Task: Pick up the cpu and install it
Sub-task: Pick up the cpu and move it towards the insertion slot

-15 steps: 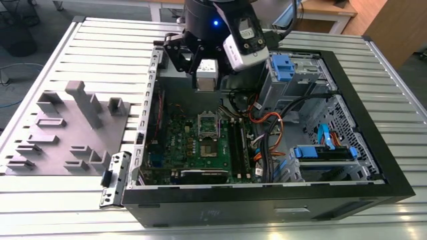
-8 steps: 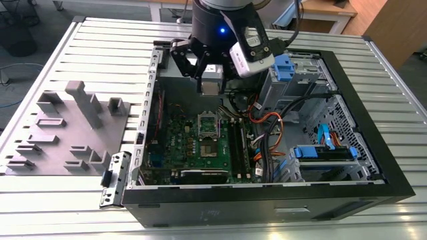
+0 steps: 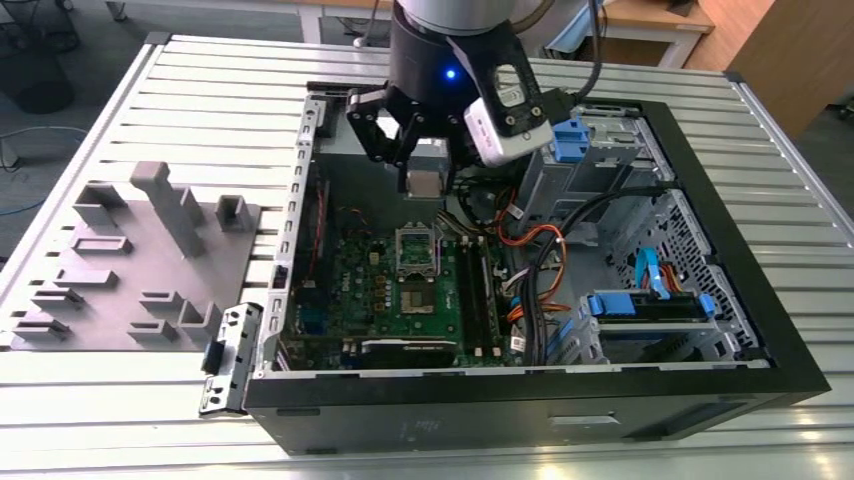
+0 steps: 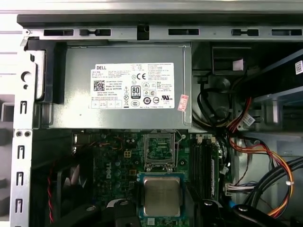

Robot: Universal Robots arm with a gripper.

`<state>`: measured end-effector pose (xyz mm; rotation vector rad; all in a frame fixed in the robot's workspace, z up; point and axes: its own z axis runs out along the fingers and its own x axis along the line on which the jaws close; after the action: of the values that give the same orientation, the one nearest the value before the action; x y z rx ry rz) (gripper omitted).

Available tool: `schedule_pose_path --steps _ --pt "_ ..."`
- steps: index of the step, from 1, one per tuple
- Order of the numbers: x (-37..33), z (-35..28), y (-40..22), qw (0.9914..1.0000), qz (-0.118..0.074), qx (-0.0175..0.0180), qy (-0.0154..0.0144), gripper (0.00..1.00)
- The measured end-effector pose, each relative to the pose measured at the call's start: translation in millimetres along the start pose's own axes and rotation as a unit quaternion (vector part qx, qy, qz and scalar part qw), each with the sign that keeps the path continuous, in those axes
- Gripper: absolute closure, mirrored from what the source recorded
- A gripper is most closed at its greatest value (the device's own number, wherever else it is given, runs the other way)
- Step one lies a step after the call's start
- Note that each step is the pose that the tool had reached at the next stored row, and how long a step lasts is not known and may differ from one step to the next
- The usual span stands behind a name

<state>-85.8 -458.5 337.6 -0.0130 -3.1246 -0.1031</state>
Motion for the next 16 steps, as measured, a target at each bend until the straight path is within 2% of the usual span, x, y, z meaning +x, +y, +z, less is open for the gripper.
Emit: schedule_pose_path --steps 16 --pt "-0.4 20.3 -6.7 1.0 0.0 0.0 0.0 0.53"
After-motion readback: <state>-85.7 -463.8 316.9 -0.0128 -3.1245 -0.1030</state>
